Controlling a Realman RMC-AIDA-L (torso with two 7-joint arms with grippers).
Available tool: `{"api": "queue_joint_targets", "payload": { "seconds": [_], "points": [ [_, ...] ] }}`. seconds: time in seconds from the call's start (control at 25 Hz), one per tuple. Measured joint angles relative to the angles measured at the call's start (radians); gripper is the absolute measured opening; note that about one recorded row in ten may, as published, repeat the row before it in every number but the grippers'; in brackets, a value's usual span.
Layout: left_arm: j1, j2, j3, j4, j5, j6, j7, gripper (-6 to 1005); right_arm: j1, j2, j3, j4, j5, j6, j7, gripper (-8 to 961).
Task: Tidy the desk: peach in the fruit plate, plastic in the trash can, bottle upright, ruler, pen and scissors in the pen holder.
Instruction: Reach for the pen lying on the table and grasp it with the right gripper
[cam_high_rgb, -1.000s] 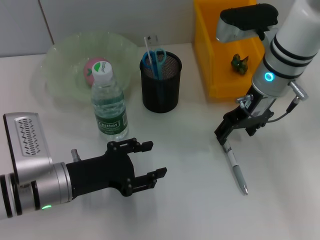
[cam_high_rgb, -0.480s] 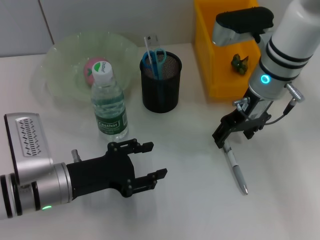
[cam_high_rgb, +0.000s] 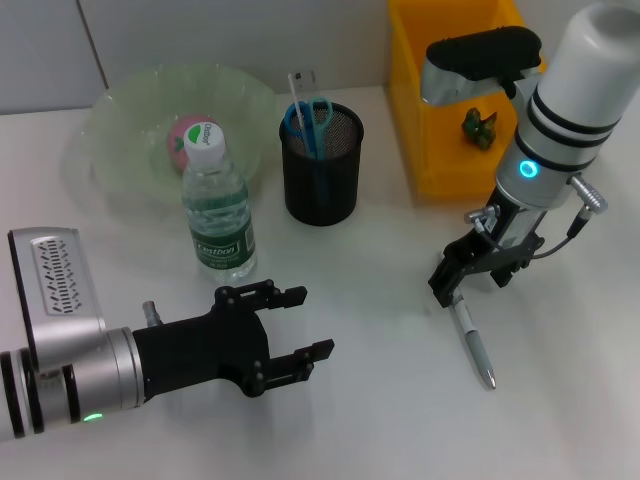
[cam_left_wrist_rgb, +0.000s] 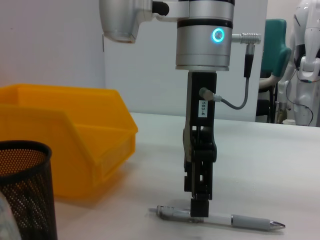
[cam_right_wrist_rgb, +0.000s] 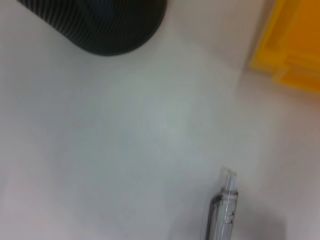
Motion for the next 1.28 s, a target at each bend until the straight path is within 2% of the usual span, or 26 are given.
{"api": "queue_joint_targets", "payload": {
  "seconds": [1.04,1.28],
  "points": [
    [0.009,-0.001,0.0,-0.002,0.0,0.014,0.0,673,-0.004,0.0,0.007,0.003,0.0,0.001,0.009,816],
    [0.009,0.0,0.001,-0.002,0.0,0.015,0.0,673,-0.002,0.001,0.008,0.003,0.001,0.0,0.011,666]
  ]
}}
